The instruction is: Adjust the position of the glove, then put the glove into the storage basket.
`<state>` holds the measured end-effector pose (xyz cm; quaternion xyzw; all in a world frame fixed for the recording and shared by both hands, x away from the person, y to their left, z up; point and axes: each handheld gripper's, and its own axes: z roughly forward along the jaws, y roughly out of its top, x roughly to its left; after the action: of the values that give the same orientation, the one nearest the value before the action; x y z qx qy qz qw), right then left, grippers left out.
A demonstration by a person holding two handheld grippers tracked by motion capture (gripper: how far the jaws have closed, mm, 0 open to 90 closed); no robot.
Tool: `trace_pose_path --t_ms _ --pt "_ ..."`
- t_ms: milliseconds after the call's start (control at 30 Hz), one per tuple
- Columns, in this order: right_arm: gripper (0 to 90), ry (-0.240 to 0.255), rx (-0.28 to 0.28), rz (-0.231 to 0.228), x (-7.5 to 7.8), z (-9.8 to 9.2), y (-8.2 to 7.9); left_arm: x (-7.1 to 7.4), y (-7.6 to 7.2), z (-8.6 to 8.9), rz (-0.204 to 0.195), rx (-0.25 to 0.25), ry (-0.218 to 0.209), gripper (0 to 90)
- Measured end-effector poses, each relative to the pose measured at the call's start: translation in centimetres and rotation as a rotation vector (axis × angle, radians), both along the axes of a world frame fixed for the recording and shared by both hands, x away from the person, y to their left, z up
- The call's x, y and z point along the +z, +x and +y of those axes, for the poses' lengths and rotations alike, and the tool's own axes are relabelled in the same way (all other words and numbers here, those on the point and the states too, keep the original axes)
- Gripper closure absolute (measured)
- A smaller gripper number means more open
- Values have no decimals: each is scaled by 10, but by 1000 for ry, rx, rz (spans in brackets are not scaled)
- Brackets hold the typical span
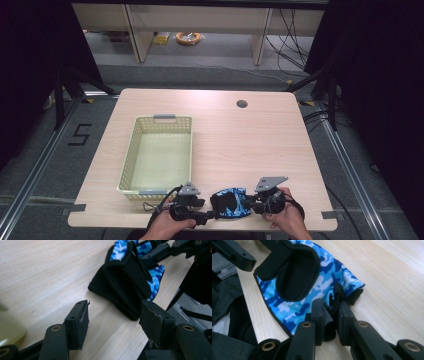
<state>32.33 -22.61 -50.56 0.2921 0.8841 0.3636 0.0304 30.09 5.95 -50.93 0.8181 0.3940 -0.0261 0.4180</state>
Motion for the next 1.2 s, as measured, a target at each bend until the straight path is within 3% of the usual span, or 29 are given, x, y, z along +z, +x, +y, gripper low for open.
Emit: trace_pose_path --t_ms 133,400,600,767,867,900,1033,1200 --pt "791 25 3 -10 -3 -1 0 0 3 -3 14 5 10 406" --pt "789 39 5 5 -4 -2 0 -4 9 -6 43 13 -37 458" --pt "790 40 17 -16 -4 -1 2 -6 7 -12 50 40 -64 510" --pt "790 46 2 -6 -5 -1 1 -9 6 -19 58 26 -88 625" --pt "789 38 10 -13 -4 -1 2 -11 3 -24 16 10 -88 705" --pt "790 34 -15 5 -4 1 0 -11 3 -24 19 11 -97 721" --pt "791 35 -19 16 -3 0 0 -11 5 -21 33 -1 -109 760" --pt "794 44 -27 11 2 -3 -3 -3 0 -22 -28 -38 -105 781"
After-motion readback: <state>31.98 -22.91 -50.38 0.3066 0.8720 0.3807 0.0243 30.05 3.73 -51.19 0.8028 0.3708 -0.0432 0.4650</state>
